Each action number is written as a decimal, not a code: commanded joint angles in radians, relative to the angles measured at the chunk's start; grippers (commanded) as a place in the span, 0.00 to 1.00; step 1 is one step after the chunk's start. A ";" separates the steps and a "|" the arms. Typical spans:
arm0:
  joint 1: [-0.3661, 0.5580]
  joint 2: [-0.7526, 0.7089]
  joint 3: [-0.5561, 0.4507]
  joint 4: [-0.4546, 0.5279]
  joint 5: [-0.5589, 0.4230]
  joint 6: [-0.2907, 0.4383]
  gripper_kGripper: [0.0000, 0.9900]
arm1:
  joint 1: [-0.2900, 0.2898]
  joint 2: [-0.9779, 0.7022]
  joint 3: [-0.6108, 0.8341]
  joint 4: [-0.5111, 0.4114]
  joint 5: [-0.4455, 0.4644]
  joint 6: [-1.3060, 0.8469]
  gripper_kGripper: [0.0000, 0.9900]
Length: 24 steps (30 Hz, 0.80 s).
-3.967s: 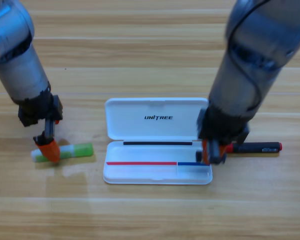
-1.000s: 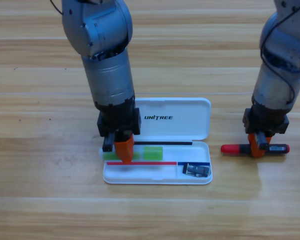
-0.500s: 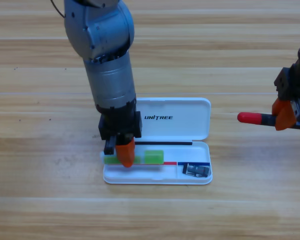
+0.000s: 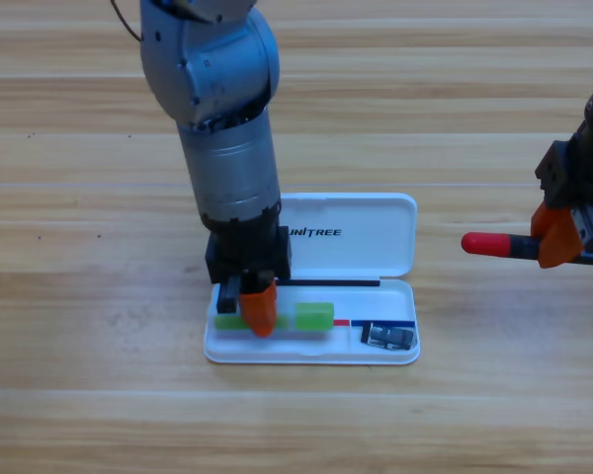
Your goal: Clean up eraser and pencils
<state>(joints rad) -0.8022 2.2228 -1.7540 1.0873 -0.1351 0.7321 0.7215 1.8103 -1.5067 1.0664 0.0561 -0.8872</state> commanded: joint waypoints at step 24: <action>-0.028 0.063 0.004 0.014 0.005 -0.023 0.95 | 0.105 0.090 -0.073 0.017 -0.002 0.065 0.00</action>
<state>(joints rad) -0.8111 2.2393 -1.7674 1.0878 -0.1407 0.7284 0.7878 1.8205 -1.5683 1.0686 0.0560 -0.8385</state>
